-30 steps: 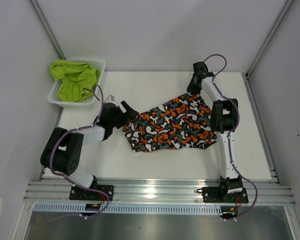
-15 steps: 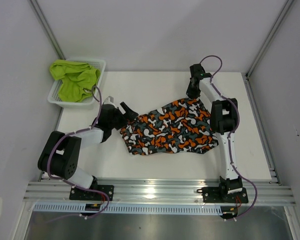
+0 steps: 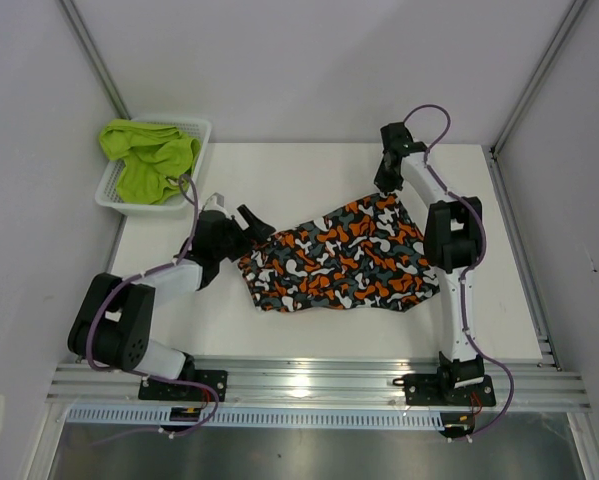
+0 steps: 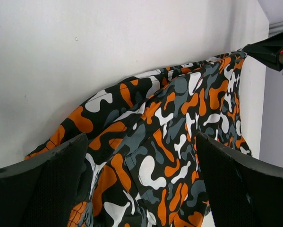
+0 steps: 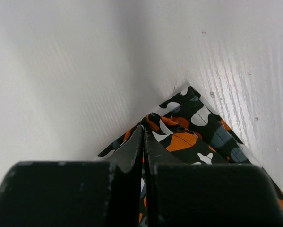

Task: Fold and stack the shorts
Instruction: Fold the shorts

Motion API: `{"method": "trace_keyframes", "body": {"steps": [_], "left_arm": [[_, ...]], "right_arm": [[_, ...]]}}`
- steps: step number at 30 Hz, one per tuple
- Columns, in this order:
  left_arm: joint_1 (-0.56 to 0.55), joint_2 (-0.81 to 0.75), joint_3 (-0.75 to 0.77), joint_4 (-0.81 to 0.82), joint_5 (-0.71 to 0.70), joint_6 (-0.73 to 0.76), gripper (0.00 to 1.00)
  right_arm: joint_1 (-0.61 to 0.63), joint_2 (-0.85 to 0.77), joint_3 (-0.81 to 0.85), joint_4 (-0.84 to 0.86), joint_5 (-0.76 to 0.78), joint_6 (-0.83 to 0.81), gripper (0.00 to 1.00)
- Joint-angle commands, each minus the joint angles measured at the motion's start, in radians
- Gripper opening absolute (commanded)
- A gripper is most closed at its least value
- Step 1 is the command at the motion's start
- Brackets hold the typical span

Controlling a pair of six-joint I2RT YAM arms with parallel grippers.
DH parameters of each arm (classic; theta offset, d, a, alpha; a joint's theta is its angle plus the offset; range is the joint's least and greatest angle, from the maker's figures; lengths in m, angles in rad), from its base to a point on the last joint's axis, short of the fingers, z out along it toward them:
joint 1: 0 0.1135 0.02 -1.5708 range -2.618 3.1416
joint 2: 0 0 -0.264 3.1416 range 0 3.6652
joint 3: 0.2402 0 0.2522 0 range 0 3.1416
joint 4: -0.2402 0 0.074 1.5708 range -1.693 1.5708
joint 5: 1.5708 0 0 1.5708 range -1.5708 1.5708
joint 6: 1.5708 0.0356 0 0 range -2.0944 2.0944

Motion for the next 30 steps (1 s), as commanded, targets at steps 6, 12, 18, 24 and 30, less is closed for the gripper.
{"method": "trace_keyframes", "body": {"steps": [6, 12, 18, 24, 30], "left_arm": [[0.008, -0.058, 0.025, -0.086, 0.04, -0.029, 0.97], [0.019, -0.028, -0.027, -0.071, 0.097, -0.077, 0.97], [0.039, 0.078, -0.05, -0.016, 0.132, -0.104, 0.97], [0.043, 0.136, -0.05, -0.003, 0.108, -0.101, 0.96], [0.043, 0.146, -0.043, -0.013, 0.08, -0.098, 0.96]], "right_arm": [[0.008, -0.097, -0.024, 0.031, 0.062, 0.016, 0.0], [0.01, -0.091, -0.019, 0.028, 0.057, 0.016, 0.0], [0.014, -0.107, -0.025, 0.022, 0.071, 0.03, 0.0], [0.01, -0.148, -0.031, 0.022, 0.109, 0.04, 0.0], [-0.009, -0.148, -0.021, -0.003, 0.134, 0.031, 0.0]]}}
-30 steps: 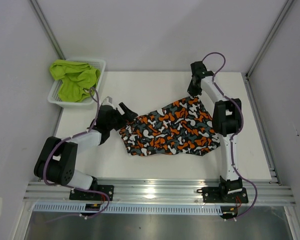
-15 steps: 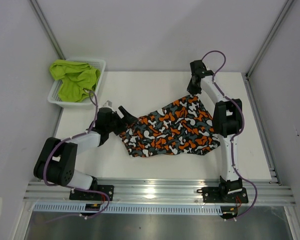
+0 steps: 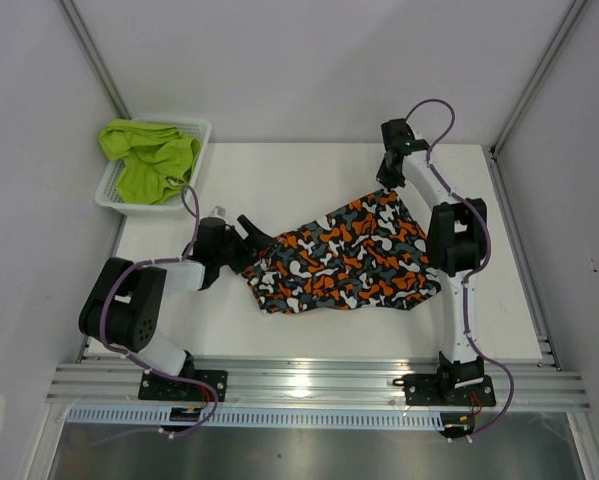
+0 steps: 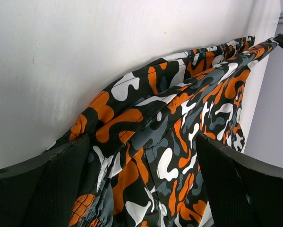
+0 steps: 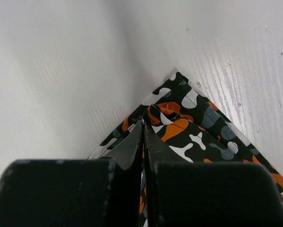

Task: Fold and stack the shorts
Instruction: Fold the shorts

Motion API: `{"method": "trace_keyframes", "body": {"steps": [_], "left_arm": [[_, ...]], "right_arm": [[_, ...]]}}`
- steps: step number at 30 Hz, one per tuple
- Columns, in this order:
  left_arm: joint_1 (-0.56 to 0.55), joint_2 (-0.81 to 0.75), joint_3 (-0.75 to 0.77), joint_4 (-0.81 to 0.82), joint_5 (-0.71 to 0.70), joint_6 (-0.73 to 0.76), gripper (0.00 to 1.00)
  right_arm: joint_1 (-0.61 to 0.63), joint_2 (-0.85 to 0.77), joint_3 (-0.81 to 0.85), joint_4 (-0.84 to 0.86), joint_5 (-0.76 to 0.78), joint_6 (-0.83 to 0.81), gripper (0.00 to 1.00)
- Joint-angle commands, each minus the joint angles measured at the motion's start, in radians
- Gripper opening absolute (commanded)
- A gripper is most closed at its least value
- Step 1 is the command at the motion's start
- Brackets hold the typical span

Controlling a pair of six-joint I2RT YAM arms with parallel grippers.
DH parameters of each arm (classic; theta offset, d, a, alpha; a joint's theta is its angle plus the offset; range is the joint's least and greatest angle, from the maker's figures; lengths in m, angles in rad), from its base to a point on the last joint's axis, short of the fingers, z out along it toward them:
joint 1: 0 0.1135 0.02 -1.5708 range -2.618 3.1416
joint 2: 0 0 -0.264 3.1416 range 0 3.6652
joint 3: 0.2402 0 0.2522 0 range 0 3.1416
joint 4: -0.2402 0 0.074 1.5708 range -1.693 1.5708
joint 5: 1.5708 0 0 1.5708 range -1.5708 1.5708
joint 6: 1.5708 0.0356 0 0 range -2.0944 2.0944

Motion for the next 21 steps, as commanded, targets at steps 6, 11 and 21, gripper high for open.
{"method": "trace_keyframes", "body": {"steps": [6, 11, 21], "left_arm": [[0.005, 0.038, -0.002, -0.068, -0.056, 0.006, 0.97], [0.005, 0.033, 0.001, -0.08, -0.062, 0.009, 0.97], [0.005, 0.032, 0.015, -0.101, -0.072, 0.018, 0.96]], "right_arm": [[-0.05, -0.084, 0.0, 0.001, 0.055, 0.011, 0.0], [-0.075, -0.044, 0.026, 0.008, 0.037, 0.001, 0.0], [-0.084, -0.049, 0.062, 0.033, 0.025, -0.003, 0.0]]}}
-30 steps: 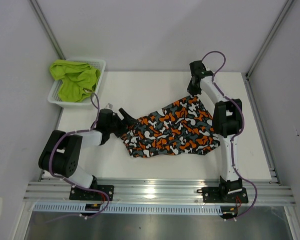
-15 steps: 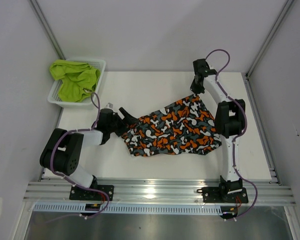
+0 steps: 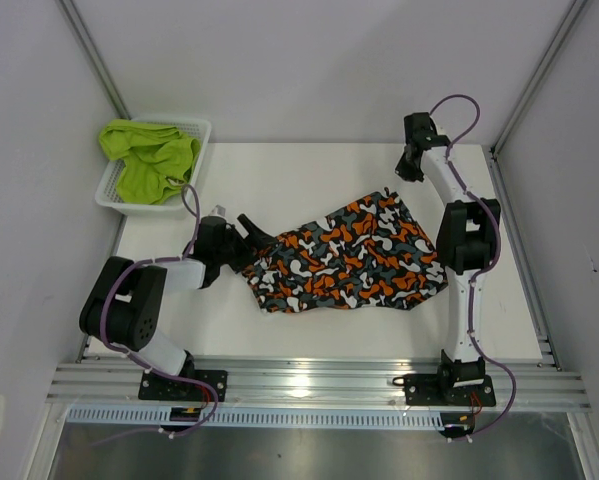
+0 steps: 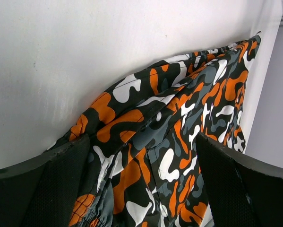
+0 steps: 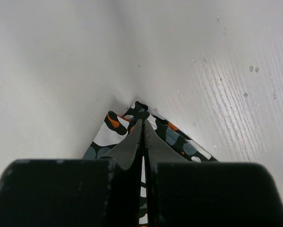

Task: Fold and stack the shorts
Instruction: Fold the shorts

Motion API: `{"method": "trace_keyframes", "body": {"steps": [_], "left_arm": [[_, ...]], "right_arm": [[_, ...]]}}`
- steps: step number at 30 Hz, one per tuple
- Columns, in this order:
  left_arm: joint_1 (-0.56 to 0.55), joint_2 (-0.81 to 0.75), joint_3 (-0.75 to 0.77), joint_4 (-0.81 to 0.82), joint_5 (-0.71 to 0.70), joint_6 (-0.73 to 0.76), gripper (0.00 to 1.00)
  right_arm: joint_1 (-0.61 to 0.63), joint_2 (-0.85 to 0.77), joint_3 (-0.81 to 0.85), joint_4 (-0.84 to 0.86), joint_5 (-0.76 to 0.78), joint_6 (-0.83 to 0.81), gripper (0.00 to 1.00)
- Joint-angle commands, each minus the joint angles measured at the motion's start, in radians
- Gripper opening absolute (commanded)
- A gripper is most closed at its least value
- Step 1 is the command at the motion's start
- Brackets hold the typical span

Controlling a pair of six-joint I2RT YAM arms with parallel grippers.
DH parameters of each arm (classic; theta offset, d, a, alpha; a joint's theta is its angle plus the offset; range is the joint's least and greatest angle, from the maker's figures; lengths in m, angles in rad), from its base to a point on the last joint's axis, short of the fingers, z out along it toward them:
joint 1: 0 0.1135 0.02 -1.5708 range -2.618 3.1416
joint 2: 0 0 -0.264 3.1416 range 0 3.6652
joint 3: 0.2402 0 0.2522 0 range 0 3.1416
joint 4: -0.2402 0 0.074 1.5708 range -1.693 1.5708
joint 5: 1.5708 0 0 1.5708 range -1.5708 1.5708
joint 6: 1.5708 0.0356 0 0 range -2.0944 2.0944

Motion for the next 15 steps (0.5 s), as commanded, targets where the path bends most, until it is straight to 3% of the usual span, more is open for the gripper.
{"method": "trace_keyframes", "body": {"steps": [1, 2, 4, 8, 9, 15], "left_arm": [[0.005, 0.024, 0.002, -0.092, -0.064, 0.019, 0.96], [0.005, 0.023, 0.002, -0.092, -0.064, 0.019, 0.96], [0.005, 0.023, 0.007, -0.093, -0.067, 0.017, 0.97], [0.005, 0.02, 0.01, -0.102, -0.069, 0.02, 0.96], [0.005, 0.018, 0.01, -0.104, -0.069, 0.02, 0.96], [0.005, 0.02, 0.011, -0.107, -0.071, 0.02, 0.96]], "right_arm": [[0.006, -0.032, 0.049, 0.036, 0.002, -0.006, 0.0], [0.004, -0.018, 0.066, 0.028, -0.04, -0.006, 0.04], [0.0, 0.025, 0.104, 0.002, -0.083, -0.006, 0.21], [0.015, 0.036, 0.06, 0.034, -0.143, 0.003, 0.43], [0.021, 0.032, 0.047, 0.039, -0.143, 0.005, 0.53], [0.052, 0.049, 0.007, 0.051, -0.157, 0.02, 0.56]]}}
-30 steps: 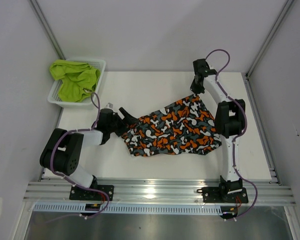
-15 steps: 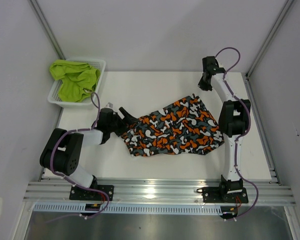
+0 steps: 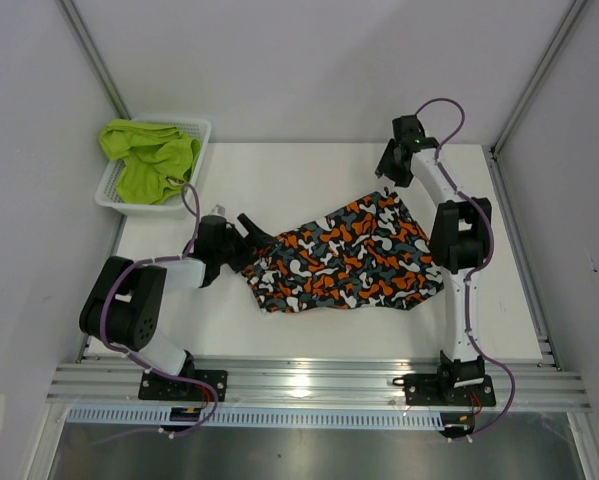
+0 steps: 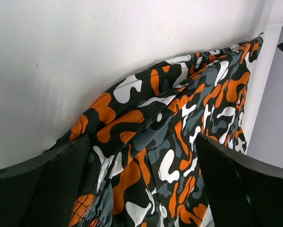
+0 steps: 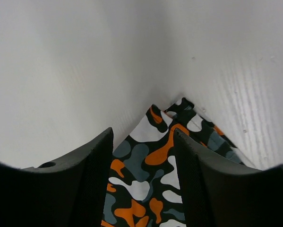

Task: Fold and stack the shorts
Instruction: Fold the shorts

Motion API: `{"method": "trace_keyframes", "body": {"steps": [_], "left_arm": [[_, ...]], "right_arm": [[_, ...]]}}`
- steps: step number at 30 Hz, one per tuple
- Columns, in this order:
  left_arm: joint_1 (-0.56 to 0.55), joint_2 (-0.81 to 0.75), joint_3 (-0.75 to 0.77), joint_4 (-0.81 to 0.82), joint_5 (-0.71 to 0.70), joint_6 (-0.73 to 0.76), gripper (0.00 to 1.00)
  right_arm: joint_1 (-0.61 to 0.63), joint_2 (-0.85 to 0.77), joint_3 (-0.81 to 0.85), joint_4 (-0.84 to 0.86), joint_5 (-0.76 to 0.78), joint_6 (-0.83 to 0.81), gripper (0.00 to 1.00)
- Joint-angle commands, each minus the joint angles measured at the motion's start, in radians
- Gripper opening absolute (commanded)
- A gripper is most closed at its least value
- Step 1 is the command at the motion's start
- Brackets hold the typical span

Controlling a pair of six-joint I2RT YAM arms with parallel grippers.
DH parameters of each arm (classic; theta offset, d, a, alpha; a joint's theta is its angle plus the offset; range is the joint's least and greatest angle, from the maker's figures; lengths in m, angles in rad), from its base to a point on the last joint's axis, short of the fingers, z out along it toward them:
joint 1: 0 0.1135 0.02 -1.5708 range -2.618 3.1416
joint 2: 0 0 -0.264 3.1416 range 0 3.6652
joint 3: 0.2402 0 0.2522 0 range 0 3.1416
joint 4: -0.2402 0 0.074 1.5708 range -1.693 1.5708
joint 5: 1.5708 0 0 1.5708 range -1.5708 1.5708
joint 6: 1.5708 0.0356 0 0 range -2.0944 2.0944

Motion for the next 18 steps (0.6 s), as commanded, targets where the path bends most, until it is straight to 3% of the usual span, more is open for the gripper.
{"method": "trace_keyframes", "body": {"steps": [1, 14, 16, 17, 18], "left_arm": [[0.005, 0.017, 0.003, -0.088, -0.063, 0.02, 0.97], [0.005, 0.01, 0.003, -0.092, -0.063, 0.021, 0.96], [0.005, 0.012, 0.001, -0.094, -0.063, 0.021, 0.97], [0.005, 0.012, 0.006, -0.094, -0.064, 0.021, 0.96], [0.005, 0.012, 0.003, -0.095, -0.063, 0.021, 0.97]], "right_arm": [[0.019, 0.024, -0.014, 0.02, -0.036, 0.021, 0.57], [0.026, 0.073, -0.052, 0.046, -0.041, 0.044, 0.54], [0.026, 0.088, -0.037, 0.037, -0.044, 0.042, 0.46], [0.026, 0.091, -0.037, 0.035, -0.047, 0.041, 0.28], [0.025, 0.088, -0.041, 0.037, -0.044, 0.044, 0.16]]}}
